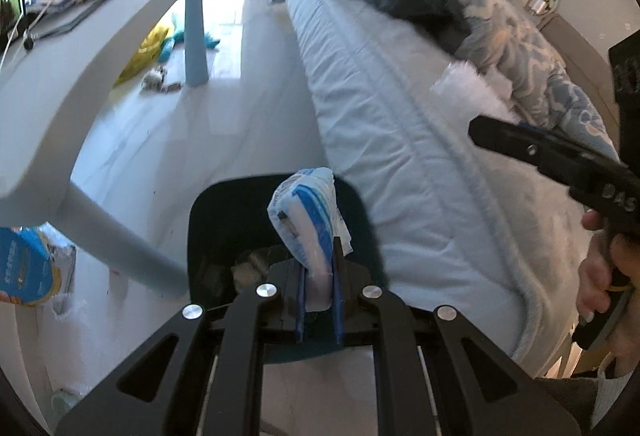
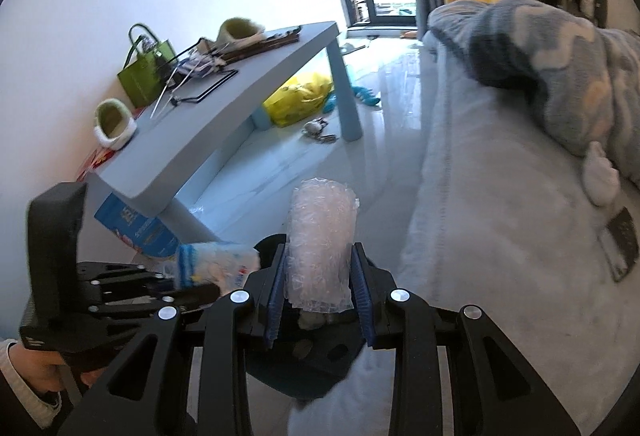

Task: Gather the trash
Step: 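Carry the packet and bubble wrap roll with both tools to the black bin, then open the left tool to drop the packet while the right tool drops the bubble wrap roll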

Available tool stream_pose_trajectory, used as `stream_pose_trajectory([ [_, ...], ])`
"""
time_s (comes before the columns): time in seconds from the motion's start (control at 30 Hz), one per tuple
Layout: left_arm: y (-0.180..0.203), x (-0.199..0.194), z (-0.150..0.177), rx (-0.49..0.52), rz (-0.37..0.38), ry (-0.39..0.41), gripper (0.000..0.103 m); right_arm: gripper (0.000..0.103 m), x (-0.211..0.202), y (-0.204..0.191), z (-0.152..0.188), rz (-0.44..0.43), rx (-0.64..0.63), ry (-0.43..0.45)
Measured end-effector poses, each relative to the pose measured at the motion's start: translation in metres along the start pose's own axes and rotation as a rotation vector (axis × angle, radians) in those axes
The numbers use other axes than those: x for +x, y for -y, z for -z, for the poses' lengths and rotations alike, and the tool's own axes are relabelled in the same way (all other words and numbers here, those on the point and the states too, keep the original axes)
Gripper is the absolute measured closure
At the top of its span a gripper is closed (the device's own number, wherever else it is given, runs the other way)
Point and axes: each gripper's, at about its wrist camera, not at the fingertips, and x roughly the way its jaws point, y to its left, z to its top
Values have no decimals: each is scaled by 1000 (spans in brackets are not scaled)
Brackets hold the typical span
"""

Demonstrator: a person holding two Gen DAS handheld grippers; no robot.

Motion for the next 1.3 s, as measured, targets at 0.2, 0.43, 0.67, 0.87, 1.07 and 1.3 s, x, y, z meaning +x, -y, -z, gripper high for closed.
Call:
stream_pose_trajectory([
  [0.2,-15,19,10,0,-6,-88,88,71,24,-23,-4,-19,-24,-41],
  [0.43,-31,19,18,-1,-55,-110,58,71,53,-39,-5,-10,-29,-102],
  [0.67,-42,-2,11,-20,-76,-36,45,71,75,-39,1,16,-29,-160],
  [0.87,-50,-22,2,-38,-58,49,48,71,99,-40,11,30,-32,-233],
  [1.07,-48,-45,-5,-30,-44,138,54,71,116,-47,19,36,-48,-288],
  [1.3,-50,-66,-10,-49,-27,214,60,71,138,-54,31,41,-62,-362],
])
